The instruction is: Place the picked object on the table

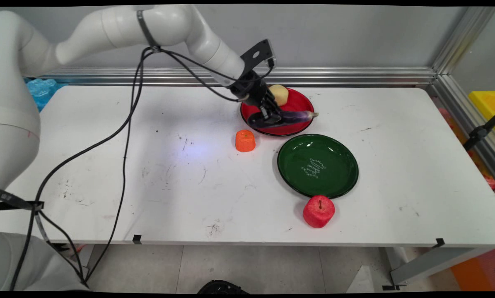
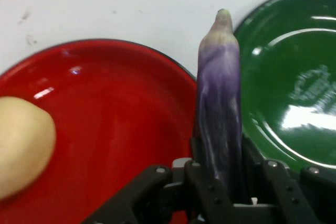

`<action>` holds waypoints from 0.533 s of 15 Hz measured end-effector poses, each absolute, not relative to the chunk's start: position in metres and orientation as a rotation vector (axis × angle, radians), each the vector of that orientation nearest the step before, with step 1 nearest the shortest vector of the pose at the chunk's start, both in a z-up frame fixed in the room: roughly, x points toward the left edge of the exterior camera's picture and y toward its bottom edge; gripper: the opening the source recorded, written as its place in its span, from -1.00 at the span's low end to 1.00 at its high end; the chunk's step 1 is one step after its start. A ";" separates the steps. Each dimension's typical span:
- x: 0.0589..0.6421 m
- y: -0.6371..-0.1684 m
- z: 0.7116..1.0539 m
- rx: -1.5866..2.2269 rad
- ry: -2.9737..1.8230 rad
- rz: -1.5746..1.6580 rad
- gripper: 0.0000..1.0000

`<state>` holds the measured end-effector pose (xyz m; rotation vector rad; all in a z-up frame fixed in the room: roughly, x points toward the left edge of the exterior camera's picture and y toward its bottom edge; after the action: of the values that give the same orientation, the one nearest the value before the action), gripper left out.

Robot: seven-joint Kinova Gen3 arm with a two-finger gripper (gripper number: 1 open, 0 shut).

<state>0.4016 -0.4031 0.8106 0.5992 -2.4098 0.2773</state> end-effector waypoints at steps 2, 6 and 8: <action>0.405 -0.382 0.813 0.601 -2.417 0.272 -1.00; 0.415 -0.344 0.812 0.606 -2.433 0.260 -1.00; 0.420 -0.329 0.811 0.609 -2.439 0.253 -1.00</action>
<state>0.4199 -0.3293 0.8107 0.6089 -2.4387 0.2534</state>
